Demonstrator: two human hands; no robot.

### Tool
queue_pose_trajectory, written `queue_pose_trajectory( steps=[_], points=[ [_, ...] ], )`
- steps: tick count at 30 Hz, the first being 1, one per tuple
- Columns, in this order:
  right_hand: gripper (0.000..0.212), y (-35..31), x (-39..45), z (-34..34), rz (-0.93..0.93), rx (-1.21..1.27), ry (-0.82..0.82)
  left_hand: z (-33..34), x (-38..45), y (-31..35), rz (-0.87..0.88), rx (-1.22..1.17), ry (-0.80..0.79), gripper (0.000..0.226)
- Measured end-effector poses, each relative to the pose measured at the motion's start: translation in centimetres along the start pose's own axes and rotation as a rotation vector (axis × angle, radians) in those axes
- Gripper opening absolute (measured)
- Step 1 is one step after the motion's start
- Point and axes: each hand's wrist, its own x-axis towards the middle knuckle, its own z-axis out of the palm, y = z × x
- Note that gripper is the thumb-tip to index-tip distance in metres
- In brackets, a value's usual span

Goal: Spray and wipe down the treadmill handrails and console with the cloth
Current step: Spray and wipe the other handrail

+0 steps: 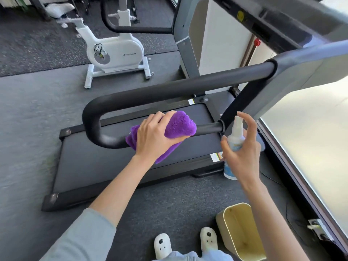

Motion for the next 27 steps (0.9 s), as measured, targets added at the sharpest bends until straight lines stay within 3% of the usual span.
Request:
queue_pose_trajectory(
  steps=[4, 11, 13, 18, 22, 27],
  points=[
    [0.061, -0.2, 1.1, -2.5, -0.099, 0.006, 0.063, -1.2, 1.1, 4.9, 0.07, -0.047, -0.011, 0.072],
    [0.063, 0.0, 5.3, -9.7, -0.164, -0.003, 0.092, -3.0, 9.8, 13.6, 0.144, -0.016, 0.279, 0.078],
    [0.065, 0.2, 6.5, -11.5, -0.184, -0.009, 0.083, -2.2, 13.6, 15.3, 0.08, 0.042, 0.212, 0.081],
    [0.065, 0.1, 9.3, -13.9, -0.208, 0.005, 0.047, 4.5, 18.3, 18.8, 0.04, 0.244, -0.252, 0.086],
    [0.063, 0.3, 10.8, -13.8, -0.23, 0.024, 0.043, 5.4, 18.4, 17.4, 0.065, 0.236, -0.208, 0.081],
    [0.063, 0.4, 11.3, -12.6, -0.211, 0.03, 0.008, 1.4, 15.2, 11.5, 0.057, 0.227, -0.096, 0.071]
  ],
)
